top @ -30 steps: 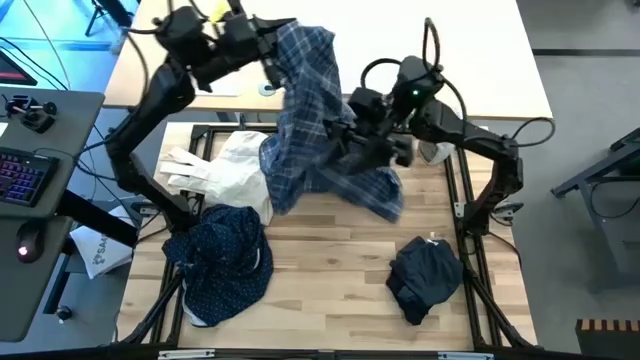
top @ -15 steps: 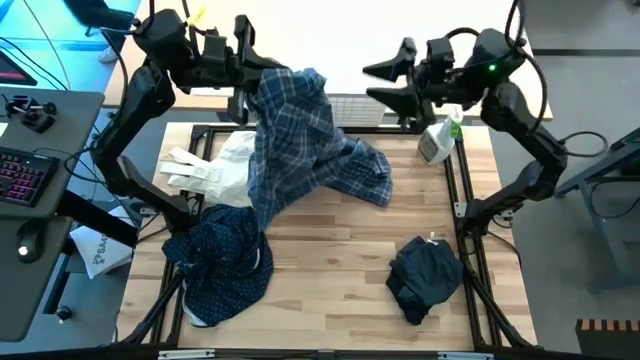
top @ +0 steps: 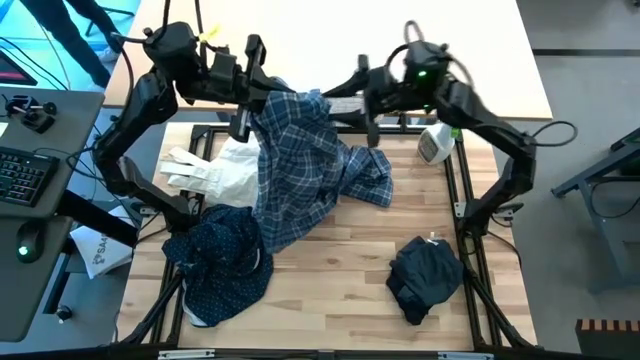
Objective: Fold Laundry from Bin
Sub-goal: Fold the blue checkered long sleeve
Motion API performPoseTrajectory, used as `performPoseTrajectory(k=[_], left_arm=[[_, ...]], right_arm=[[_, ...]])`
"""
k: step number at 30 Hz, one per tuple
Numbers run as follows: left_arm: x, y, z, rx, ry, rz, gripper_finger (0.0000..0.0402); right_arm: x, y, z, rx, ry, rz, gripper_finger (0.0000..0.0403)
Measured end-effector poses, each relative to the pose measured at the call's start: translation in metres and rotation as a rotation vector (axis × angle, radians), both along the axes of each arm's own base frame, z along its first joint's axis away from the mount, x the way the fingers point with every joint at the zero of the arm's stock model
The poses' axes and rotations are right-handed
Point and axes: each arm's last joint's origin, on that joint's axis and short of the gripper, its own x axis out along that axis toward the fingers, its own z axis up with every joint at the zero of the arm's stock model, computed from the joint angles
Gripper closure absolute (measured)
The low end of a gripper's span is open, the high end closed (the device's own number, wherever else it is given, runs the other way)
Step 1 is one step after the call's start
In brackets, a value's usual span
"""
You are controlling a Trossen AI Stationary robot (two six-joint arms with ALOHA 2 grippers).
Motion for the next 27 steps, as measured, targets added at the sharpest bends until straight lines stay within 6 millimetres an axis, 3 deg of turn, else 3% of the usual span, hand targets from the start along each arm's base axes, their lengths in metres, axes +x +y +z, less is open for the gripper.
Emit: performPoseTrajectory(k=[4,10,12,16,20,24,27], left_arm=[[0.008,0.0,-0.005,-0.018,0.026,-0.009,0.0401],[0.017,0.003,-0.01,-0.051,0.049,0.016,0.0391],[0.017,0.005,-0.013,-0.065,0.074,0.029,0.0375],[0.001,0.007,-0.01,-0.076,0.094,0.105,0.0327],[-0.033,0.006,-0.007,-0.104,0.157,0.274,0.028],[-0.06,0.006,-0.021,-0.157,0.341,0.454,0.025],[-0.068,0.004,-0.038,-0.19,0.468,0.48,0.0244]], right_arm=[[0.012,-0.001,-0.006,-0.004,-0.003,0.015,0.0233],[0.021,0.003,-0.012,-0.008,0.013,0.025,0.0375],[0.016,0.006,-0.006,-0.012,-0.004,-0.03,0.0391],[-0.012,0.012,0.017,0.025,-0.08,-0.248,0.0392],[-0.05,0.022,0.044,0.134,-0.217,-0.555,0.0397],[-0.084,0.035,0.065,0.159,-0.352,-0.747,0.0401],[-0.094,0.04,0.072,0.164,-0.404,-0.782,0.0401]])
